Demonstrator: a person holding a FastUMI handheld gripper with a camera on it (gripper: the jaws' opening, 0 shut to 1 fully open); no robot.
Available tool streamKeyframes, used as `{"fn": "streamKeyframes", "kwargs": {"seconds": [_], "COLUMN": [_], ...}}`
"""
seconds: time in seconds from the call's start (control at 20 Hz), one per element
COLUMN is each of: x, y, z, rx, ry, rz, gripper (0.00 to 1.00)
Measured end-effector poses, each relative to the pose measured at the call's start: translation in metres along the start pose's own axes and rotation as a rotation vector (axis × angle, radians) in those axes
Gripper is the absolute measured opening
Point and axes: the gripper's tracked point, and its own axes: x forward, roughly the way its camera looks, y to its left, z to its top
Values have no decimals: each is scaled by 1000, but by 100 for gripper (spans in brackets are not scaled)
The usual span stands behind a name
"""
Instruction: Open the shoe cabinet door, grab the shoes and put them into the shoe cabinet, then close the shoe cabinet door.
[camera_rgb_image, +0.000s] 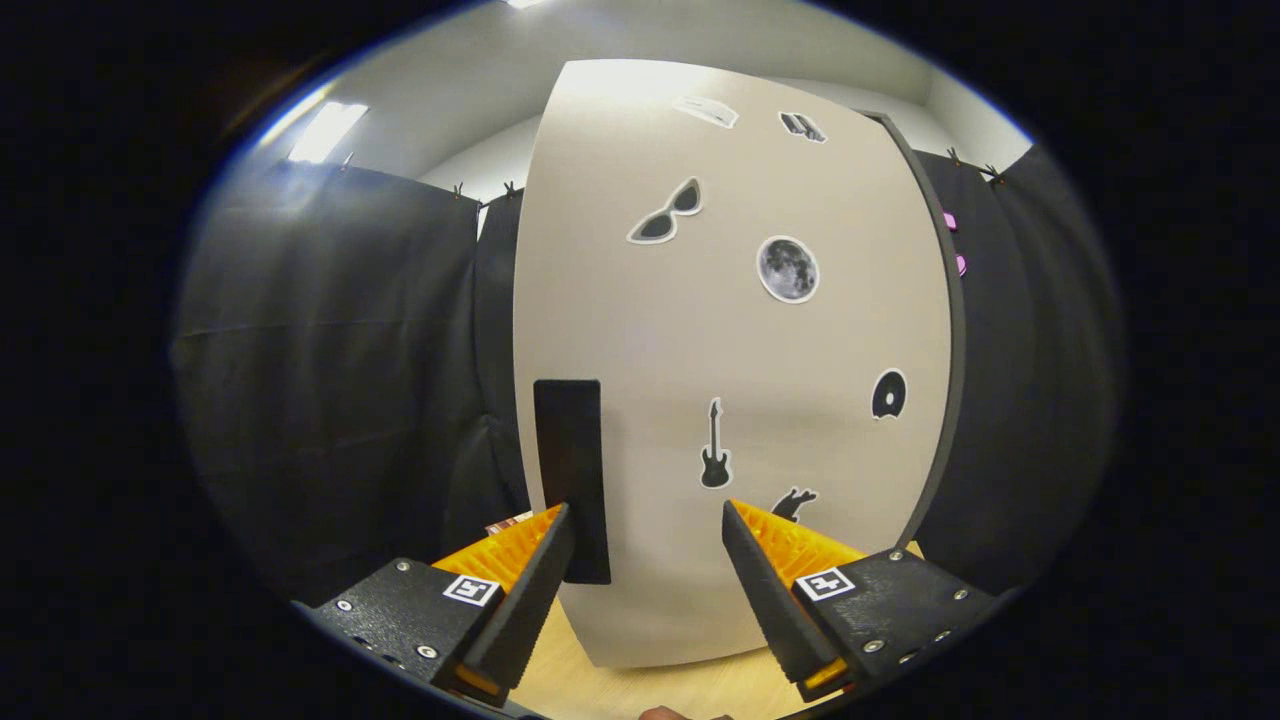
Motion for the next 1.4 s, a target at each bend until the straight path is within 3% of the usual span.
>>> {"fn": "streamKeyframes", "kwargs": {"seconds": [0.5,1.05,1.4], "x": [10,-114,-152], "y": [-1,-97,-124], "z": [10,59,73], "rx": [75,36,22], "ry": [-14,-113,-164], "rz": [-47,-292,-348], "gripper": [93,93,93]}}
